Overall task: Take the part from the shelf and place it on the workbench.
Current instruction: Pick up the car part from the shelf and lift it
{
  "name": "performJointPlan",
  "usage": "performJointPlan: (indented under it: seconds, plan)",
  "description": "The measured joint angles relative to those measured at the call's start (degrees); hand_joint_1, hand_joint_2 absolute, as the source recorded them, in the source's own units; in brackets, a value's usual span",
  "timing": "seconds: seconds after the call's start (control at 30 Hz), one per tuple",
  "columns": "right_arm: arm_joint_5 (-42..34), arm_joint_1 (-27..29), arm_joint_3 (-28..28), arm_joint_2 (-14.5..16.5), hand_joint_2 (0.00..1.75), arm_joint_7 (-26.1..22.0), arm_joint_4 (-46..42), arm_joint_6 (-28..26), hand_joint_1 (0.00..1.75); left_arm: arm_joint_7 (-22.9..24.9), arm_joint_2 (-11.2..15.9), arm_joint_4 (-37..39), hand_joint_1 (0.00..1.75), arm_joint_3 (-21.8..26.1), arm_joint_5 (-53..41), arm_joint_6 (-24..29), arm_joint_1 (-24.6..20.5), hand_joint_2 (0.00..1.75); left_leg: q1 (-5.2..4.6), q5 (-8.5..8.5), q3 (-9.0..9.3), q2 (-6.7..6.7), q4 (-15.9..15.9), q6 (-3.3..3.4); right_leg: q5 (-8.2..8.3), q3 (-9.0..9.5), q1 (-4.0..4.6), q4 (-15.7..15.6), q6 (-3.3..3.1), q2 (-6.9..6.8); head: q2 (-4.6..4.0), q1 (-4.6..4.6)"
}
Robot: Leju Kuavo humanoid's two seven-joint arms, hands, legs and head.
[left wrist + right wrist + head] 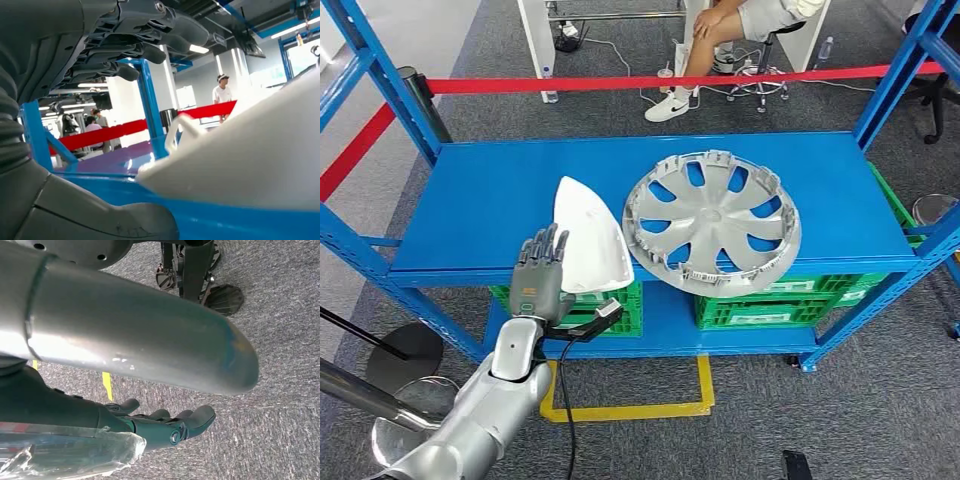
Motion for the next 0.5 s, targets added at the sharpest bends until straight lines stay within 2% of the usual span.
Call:
performJointPlan:
  seconds: [0.5]
  plan:
    - [1.1, 0.0, -0.7, 0.0, 0.00, 0.1, 0.0, 0.0, 0.00, -3.6, -2.0, 1.9, 0.00, 4.3, -0.2, 0.9, 0.6, 1.75, 0.00, 0.00, 0.00, 0.00, 0.0, 0.00, 0.00, 0.00, 0.00, 0.0, 0.00, 0.00, 0.00, 0.00]
